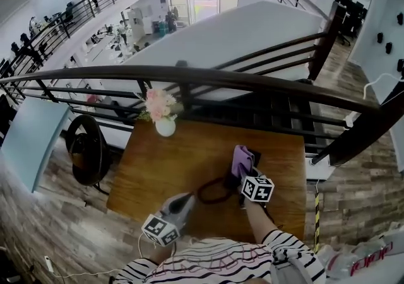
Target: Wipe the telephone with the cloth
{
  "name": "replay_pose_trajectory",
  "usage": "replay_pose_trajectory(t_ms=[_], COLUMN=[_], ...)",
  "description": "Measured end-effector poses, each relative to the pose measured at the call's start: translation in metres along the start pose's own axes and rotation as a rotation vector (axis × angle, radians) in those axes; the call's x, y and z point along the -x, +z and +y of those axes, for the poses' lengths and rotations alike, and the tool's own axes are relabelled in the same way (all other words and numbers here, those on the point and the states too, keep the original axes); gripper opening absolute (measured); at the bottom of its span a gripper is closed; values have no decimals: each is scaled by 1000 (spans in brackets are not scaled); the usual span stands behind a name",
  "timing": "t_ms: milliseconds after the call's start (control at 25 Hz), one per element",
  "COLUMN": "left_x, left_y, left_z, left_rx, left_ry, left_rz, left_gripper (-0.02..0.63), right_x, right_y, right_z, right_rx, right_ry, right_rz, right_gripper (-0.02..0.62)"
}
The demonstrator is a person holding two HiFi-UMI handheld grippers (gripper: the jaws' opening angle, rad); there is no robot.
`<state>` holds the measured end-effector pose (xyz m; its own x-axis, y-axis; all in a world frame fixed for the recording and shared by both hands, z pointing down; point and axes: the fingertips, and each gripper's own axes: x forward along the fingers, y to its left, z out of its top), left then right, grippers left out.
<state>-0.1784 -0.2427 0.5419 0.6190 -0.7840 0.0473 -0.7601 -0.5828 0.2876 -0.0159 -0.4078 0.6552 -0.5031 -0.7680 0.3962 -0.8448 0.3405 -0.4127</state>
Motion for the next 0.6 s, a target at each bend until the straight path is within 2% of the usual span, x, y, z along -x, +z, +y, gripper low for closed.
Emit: replay_pose_trajectory(t_ms=[280,600], left_x=[5,12], left_y=[-1,-1], left_z=[3,3], left_rx=[7,9], left_ry=[41,69], left_rz=[5,0], left_gripper=[-2,-2], right_x=[-43,-53], right_y=[-8,-19], right_z=[-6,-19], right_rx=[-33,-35], right_ry=[0,-33], right_rz=[80,125], right_gripper=[60,60])
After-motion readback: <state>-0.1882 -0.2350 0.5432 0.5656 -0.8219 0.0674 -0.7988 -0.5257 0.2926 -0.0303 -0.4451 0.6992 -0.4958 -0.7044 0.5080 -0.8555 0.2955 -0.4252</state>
